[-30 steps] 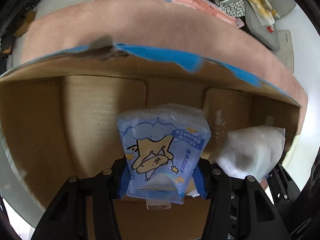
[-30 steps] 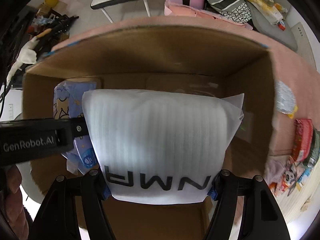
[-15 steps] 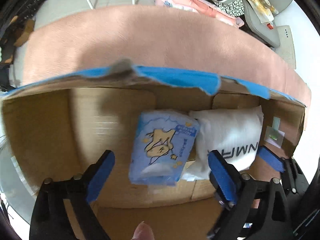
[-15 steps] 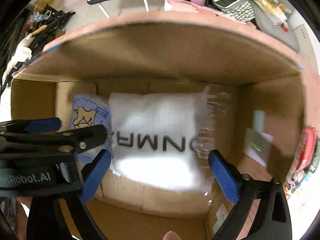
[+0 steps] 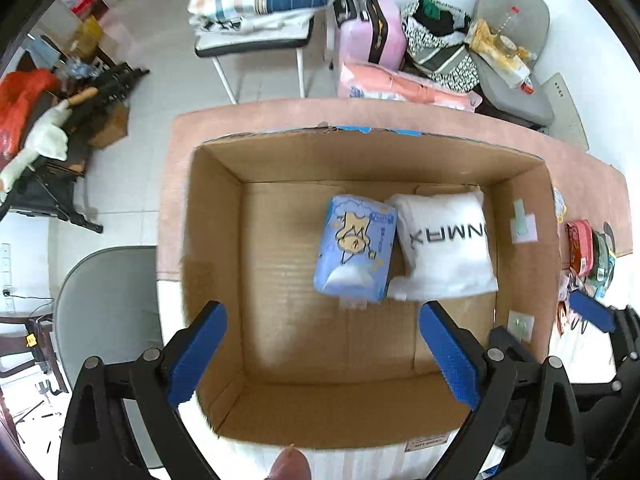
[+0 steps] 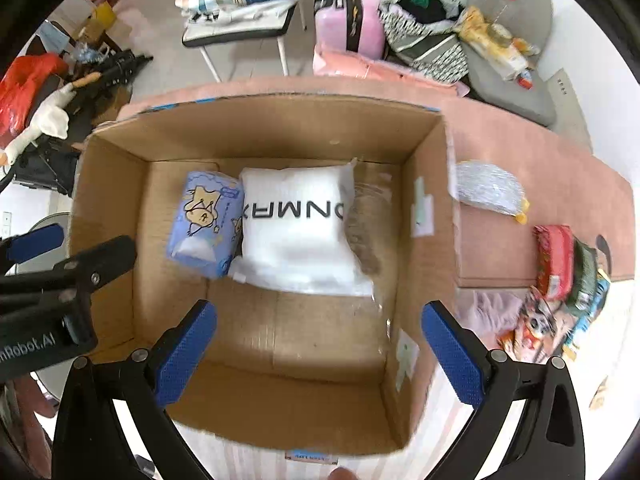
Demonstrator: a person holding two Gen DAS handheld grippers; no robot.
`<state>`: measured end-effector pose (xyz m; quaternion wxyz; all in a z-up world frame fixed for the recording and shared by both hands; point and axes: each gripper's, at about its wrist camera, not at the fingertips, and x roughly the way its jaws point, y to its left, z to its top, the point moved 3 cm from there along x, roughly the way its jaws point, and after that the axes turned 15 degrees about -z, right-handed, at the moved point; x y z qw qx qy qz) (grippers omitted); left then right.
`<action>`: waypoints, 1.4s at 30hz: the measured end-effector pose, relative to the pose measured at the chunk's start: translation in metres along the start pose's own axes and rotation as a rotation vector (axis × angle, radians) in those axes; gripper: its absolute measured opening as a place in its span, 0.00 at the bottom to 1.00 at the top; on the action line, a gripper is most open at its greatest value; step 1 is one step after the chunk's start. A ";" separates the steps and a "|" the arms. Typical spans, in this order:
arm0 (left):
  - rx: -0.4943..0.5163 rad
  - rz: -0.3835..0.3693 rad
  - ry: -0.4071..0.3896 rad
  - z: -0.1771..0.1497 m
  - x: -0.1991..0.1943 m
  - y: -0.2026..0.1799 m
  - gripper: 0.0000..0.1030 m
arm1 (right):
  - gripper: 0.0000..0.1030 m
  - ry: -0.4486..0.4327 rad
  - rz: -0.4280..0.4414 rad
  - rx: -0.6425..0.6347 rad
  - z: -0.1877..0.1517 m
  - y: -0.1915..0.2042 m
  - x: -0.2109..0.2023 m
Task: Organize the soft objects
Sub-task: 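Grasp the red snack bag with left tool while right tool grasps green bag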
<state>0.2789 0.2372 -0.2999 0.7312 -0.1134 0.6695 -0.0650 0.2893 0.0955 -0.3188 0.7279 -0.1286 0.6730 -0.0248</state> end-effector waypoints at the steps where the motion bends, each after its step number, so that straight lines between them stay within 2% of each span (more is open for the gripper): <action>1: 0.005 0.002 -0.011 -0.004 -0.003 -0.001 0.96 | 1.00 -0.016 -0.004 0.005 -0.003 -0.002 -0.005; 11: 0.043 0.016 -0.081 -0.053 -0.050 -0.006 0.97 | 1.00 -0.100 0.038 0.026 -0.057 -0.015 -0.061; 15: 0.024 0.002 -0.097 -0.068 -0.062 -0.008 0.98 | 1.00 -0.115 0.046 0.022 -0.073 -0.015 -0.071; 18: 0.021 0.002 -0.119 -0.076 -0.072 -0.015 0.98 | 1.00 -0.114 0.084 0.027 -0.085 -0.019 -0.079; 23: 0.080 0.032 -0.206 -0.078 -0.101 -0.058 0.98 | 1.00 -0.164 0.161 0.072 -0.095 -0.042 -0.092; 27: 0.145 0.017 -0.222 -0.065 -0.101 -0.112 0.98 | 1.00 -0.199 0.175 0.130 -0.099 -0.090 -0.100; 31: 0.178 -0.036 -0.160 -0.039 -0.070 -0.172 0.98 | 1.00 -0.181 0.110 0.221 -0.099 -0.166 -0.089; 33: 0.177 -0.097 -0.102 -0.021 -0.040 -0.203 0.98 | 1.00 -0.155 0.073 0.269 -0.096 -0.209 -0.075; 34: 0.175 -0.132 -0.064 -0.011 -0.022 -0.220 0.98 | 1.00 -0.137 0.056 0.294 -0.093 -0.234 -0.064; 35: 0.168 -0.188 0.007 0.000 0.007 -0.240 0.97 | 1.00 -0.116 0.039 0.322 -0.091 -0.256 -0.052; 37: 0.157 -0.230 0.094 0.013 0.044 -0.267 0.92 | 1.00 -0.070 0.024 0.379 -0.084 -0.304 -0.023; 38: 0.144 -0.246 0.151 0.023 0.072 -0.284 0.87 | 1.00 -0.050 0.026 0.398 -0.079 -0.324 -0.009; 40: 0.138 -0.249 0.216 0.037 0.104 -0.308 0.82 | 1.00 0.008 0.033 0.426 -0.068 -0.362 0.027; 42: 0.130 -0.249 0.282 0.051 0.140 -0.331 0.81 | 0.97 0.063 0.054 0.433 -0.058 -0.388 0.061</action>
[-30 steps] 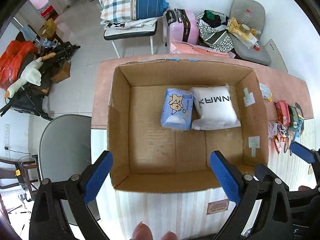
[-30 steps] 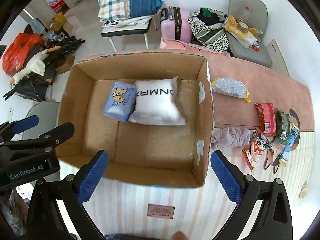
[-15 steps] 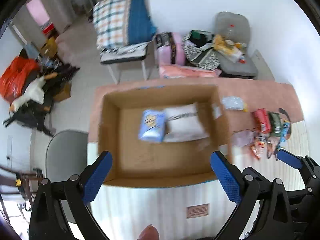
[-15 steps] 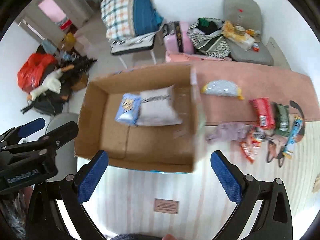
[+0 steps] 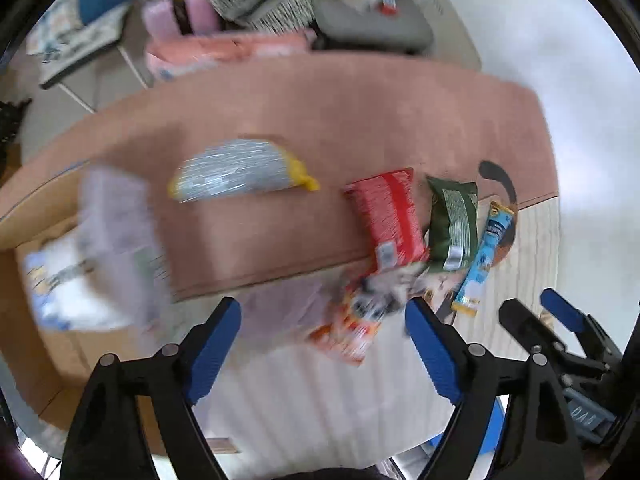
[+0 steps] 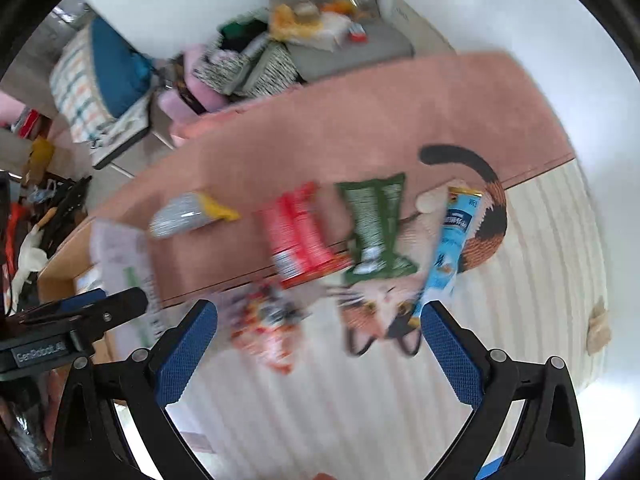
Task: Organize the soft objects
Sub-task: 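Grasp the red snack bag with left tool while right tool grasps green bag, then lower both snack bags into the box and open both tools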
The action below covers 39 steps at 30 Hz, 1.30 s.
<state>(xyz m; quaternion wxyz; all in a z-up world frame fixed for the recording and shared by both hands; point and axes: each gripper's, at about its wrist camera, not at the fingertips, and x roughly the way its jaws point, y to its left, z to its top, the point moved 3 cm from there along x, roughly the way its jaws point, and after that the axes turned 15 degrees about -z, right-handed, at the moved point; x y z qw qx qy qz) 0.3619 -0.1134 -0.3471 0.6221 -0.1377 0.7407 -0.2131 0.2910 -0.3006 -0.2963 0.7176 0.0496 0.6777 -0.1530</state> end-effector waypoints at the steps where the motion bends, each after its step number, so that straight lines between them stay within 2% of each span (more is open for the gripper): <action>1: -0.012 -0.012 0.038 0.013 0.016 -0.005 0.81 | 0.96 0.027 0.000 0.002 0.010 -0.008 0.016; 4: -0.052 -0.042 0.127 0.043 0.059 -0.016 0.81 | 0.90 0.097 0.003 -0.011 0.035 -0.022 0.059; 7: -0.075 -0.038 0.215 0.062 0.098 -0.025 0.81 | 0.84 0.165 0.010 -0.035 0.044 -0.027 0.091; 10: -0.095 0.015 0.298 0.071 0.135 -0.025 0.81 | 0.84 0.209 0.011 -0.067 0.047 -0.027 0.113; 15: -0.084 0.098 0.341 0.072 0.164 -0.025 0.80 | 0.75 0.250 -0.017 -0.104 0.050 -0.026 0.142; 18: -0.044 0.154 0.336 0.067 0.165 -0.031 0.62 | 0.70 0.274 -0.030 -0.108 0.053 -0.025 0.159; 19: -0.030 0.163 0.327 0.067 0.165 -0.035 0.48 | 0.67 0.280 -0.038 -0.112 0.053 -0.023 0.164; 21: -0.005 0.180 0.306 0.063 0.160 -0.038 0.45 | 0.44 0.301 -0.051 -0.124 0.051 -0.020 0.176; 22: -0.001 0.185 0.291 0.062 0.158 -0.039 0.43 | 0.43 0.316 -0.029 -0.119 0.049 -0.018 0.180; 24: 0.017 0.203 0.231 0.056 0.145 -0.039 0.42 | 0.34 0.299 -0.043 -0.106 0.048 -0.017 0.178; 27: 0.043 0.195 0.182 0.041 0.125 -0.040 0.42 | 0.31 0.264 -0.048 -0.101 0.042 -0.014 0.163; 32: 0.084 0.110 0.100 -0.008 0.072 -0.039 0.42 | 0.30 0.192 -0.006 -0.106 0.025 -0.003 0.119; 37: 0.060 0.027 -0.028 -0.067 -0.004 -0.005 0.42 | 0.30 0.103 0.067 -0.138 -0.009 0.028 0.057; 39: 0.035 0.006 -0.068 -0.082 -0.042 0.024 0.42 | 0.30 0.080 0.098 -0.155 -0.018 0.054 0.032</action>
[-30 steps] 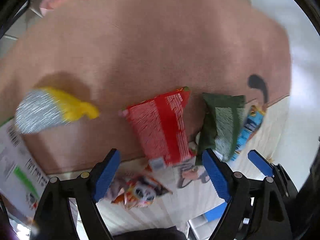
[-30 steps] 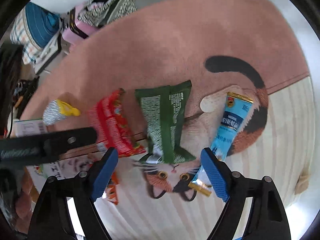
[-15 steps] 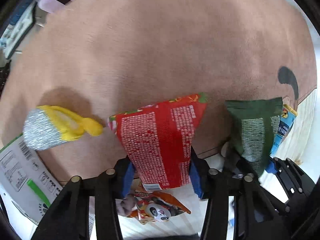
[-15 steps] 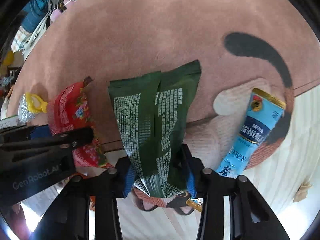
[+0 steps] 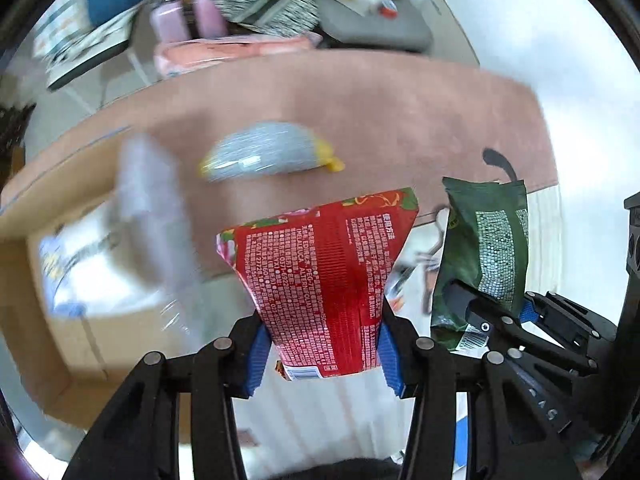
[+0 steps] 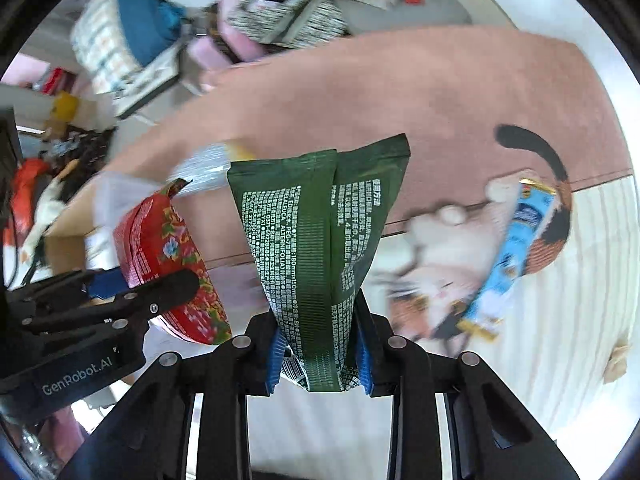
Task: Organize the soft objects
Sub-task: 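Lower both snack bags into the box and open both tools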
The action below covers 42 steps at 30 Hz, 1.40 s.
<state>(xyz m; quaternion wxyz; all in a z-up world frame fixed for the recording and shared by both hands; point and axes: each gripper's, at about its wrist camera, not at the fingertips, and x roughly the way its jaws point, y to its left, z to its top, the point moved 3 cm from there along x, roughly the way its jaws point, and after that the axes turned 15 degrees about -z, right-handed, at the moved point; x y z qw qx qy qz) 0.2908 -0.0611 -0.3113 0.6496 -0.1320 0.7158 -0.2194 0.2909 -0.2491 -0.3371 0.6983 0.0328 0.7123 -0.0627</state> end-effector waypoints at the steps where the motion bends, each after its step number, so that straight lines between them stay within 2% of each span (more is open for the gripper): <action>1: -0.010 -0.003 -0.015 -0.003 -0.016 0.011 0.42 | 0.30 -0.015 0.016 -0.018 -0.007 0.019 -0.011; 3: -0.040 0.012 -0.042 -0.016 -0.051 0.045 0.42 | 0.30 -0.040 0.036 -0.056 -0.025 0.054 -0.031; 8: -0.128 0.072 -0.031 -0.061 -0.087 0.130 0.42 | 0.30 -0.064 0.102 -0.168 -0.065 0.166 -0.064; 11: -0.215 0.094 -0.022 -0.077 -0.099 0.189 0.42 | 0.30 -0.036 0.122 -0.211 -0.080 0.229 -0.057; 14: -0.284 0.070 0.009 -0.083 -0.092 0.224 0.42 | 0.30 0.003 0.109 -0.238 -0.088 0.279 -0.038; 18: -0.336 0.018 0.077 -0.085 -0.071 0.253 0.42 | 0.30 0.061 0.072 -0.255 -0.093 0.319 -0.003; 22: -0.352 0.008 0.139 -0.083 -0.044 0.268 0.42 | 0.30 0.112 0.011 -0.264 -0.097 0.338 0.033; 27: -0.343 0.001 0.201 -0.078 -0.014 0.268 0.42 | 0.30 0.158 -0.030 -0.275 -0.100 0.346 0.063; 31: -0.345 -0.002 0.223 -0.074 -0.008 0.271 0.43 | 0.30 0.196 -0.053 -0.270 -0.103 0.349 0.080; 33: -0.350 0.001 0.229 -0.085 -0.028 0.278 0.43 | 0.32 0.218 -0.060 -0.277 -0.105 0.350 0.085; 34: -0.354 -0.004 0.229 -0.086 -0.031 0.276 0.44 | 0.35 0.226 -0.057 -0.273 -0.105 0.350 0.085; 35: -0.354 0.001 0.224 -0.087 -0.036 0.273 0.45 | 0.52 0.226 -0.051 -0.273 -0.106 0.350 0.083; 36: -0.340 0.013 0.208 -0.088 -0.045 0.269 0.47 | 0.76 0.219 -0.042 -0.272 -0.105 0.350 0.079; 37: -0.327 0.022 0.185 -0.089 -0.054 0.265 0.58 | 0.83 0.205 -0.040 -0.270 -0.105 0.346 0.072; 38: -0.319 0.034 0.164 -0.091 -0.063 0.263 0.69 | 0.84 0.183 -0.039 -0.272 -0.105 0.344 0.064; 42: -0.273 0.077 0.075 -0.103 -0.100 0.244 0.88 | 0.84 0.128 -0.056 -0.284 -0.111 0.327 0.035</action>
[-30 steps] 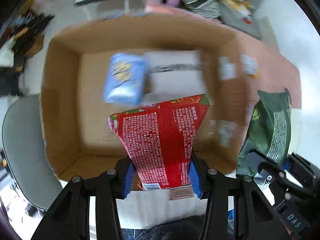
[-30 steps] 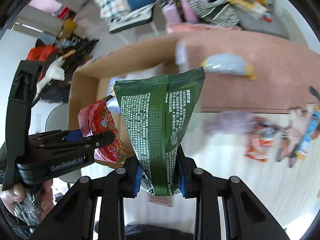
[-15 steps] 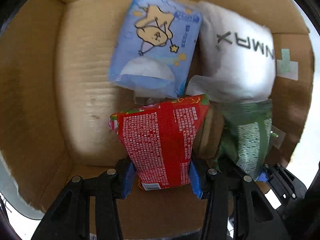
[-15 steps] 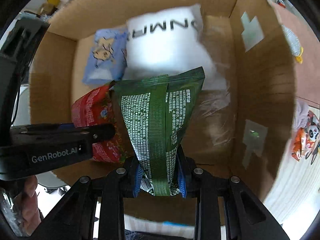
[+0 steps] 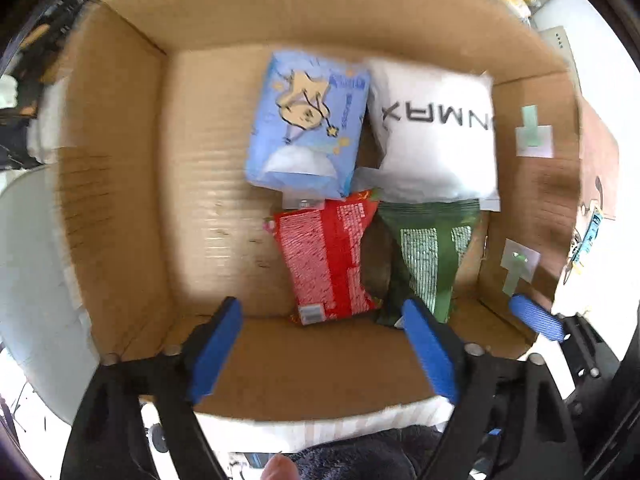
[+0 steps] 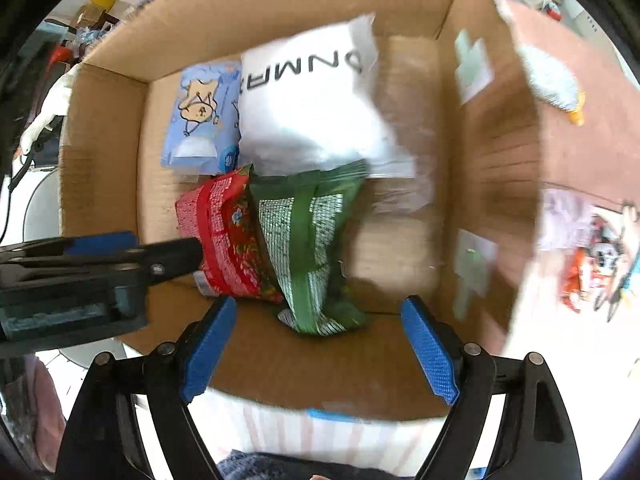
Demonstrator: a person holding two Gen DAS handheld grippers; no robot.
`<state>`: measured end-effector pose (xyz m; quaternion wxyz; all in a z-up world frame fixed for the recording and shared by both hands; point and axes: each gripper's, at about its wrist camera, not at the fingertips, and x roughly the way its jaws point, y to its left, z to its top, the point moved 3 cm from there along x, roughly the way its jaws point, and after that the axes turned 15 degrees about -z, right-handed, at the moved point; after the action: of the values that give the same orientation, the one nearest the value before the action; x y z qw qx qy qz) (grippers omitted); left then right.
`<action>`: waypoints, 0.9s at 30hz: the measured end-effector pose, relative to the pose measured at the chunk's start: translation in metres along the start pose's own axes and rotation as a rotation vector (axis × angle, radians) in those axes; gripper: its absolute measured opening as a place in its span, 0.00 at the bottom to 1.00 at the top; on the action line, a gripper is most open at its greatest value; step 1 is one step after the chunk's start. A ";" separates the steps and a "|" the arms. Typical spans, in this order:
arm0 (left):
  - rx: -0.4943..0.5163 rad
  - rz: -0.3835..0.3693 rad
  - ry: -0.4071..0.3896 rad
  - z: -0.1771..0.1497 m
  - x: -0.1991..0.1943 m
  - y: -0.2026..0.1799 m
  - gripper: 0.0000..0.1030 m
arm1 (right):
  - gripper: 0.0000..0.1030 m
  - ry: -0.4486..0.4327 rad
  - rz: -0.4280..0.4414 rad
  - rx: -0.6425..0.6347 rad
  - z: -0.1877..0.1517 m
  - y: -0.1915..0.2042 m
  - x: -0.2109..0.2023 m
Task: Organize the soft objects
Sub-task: 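Lower both snack bags into the box and open both tools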
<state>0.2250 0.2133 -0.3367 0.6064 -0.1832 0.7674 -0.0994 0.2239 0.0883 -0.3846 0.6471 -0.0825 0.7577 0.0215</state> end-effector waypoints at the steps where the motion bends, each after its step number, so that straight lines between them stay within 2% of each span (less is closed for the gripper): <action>1: 0.012 0.008 -0.019 -0.004 -0.006 -0.003 0.94 | 0.86 -0.015 -0.007 0.001 -0.004 -0.005 -0.007; 3: 0.031 0.030 -0.072 -0.017 -0.024 -0.009 0.95 | 0.99 -0.043 -0.025 -0.002 -0.010 -0.014 -0.020; 4: 0.035 0.034 -0.090 -0.022 -0.030 -0.010 0.96 | 1.00 -0.063 -0.027 -0.001 -0.017 -0.015 -0.028; 6: 0.040 0.036 -0.138 -0.036 -0.045 -0.015 0.96 | 1.00 -0.091 -0.035 0.000 -0.022 -0.029 -0.037; 9: 0.042 0.041 -0.192 -0.038 -0.070 -0.017 0.96 | 1.00 -0.144 -0.052 0.002 -0.029 -0.029 -0.056; 12: 0.055 0.066 -0.243 -0.056 -0.079 -0.016 0.96 | 1.00 -0.183 -0.062 0.001 -0.038 -0.030 -0.079; 18: 0.073 0.067 -0.264 -0.068 -0.067 -0.023 0.96 | 1.00 -0.243 -0.070 -0.016 -0.062 -0.031 -0.114; 27: 0.081 0.079 -0.359 -0.089 -0.098 -0.038 0.96 | 1.00 -0.305 -0.009 -0.024 -0.089 -0.033 -0.146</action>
<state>0.1642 0.2115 -0.2132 0.7440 -0.1431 0.6487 -0.0722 0.1633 0.0576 -0.2240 0.7538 -0.0894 0.6498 0.0399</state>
